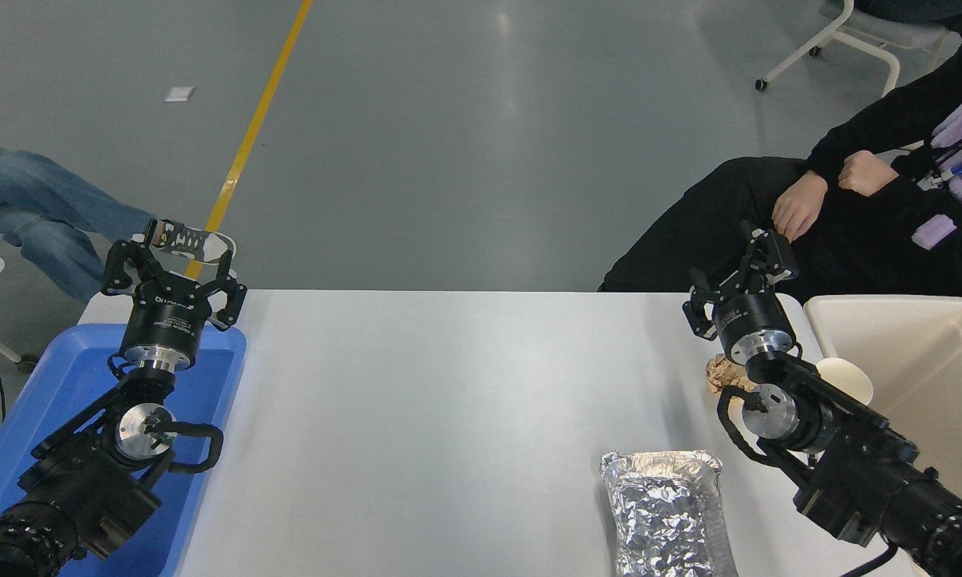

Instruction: Pick up paper cup place in dustbin

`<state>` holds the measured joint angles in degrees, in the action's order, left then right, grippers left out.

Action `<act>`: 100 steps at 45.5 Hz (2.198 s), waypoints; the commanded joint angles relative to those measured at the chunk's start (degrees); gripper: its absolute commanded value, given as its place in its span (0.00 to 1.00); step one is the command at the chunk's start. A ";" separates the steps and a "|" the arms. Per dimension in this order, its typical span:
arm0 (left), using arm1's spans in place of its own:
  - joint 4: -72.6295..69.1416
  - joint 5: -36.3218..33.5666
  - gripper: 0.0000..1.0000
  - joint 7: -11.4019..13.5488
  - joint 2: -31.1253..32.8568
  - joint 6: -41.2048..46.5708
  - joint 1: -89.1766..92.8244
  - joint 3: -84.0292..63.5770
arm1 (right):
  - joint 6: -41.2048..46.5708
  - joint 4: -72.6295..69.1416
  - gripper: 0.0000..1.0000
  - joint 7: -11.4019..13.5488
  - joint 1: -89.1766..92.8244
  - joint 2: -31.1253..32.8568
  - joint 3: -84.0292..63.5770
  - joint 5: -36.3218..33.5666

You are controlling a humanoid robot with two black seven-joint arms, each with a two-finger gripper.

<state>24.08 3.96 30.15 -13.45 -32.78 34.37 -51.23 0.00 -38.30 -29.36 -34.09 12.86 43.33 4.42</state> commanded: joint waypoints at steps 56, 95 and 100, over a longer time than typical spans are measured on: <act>0.00 -0.01 0.99 0.00 0.00 0.00 0.00 -0.01 | 0.88 -1.07 1.00 0.09 -1.60 5.42 -7.20 -3.10; 0.00 -0.01 0.99 0.00 0.00 0.00 0.00 -0.10 | 1.05 -15.56 1.00 0.18 -41.05 17.38 -91.65 -11.10; 0.00 -0.01 0.99 0.00 0.00 0.00 0.00 -0.10 | 1.05 -21.98 1.00 0.27 -47.99 18.25 -102.29 -11.01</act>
<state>24.08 3.98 30.14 -13.45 -32.78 34.36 -51.32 1.04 -49.12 -29.24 -68.95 29.71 -34.58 -6.45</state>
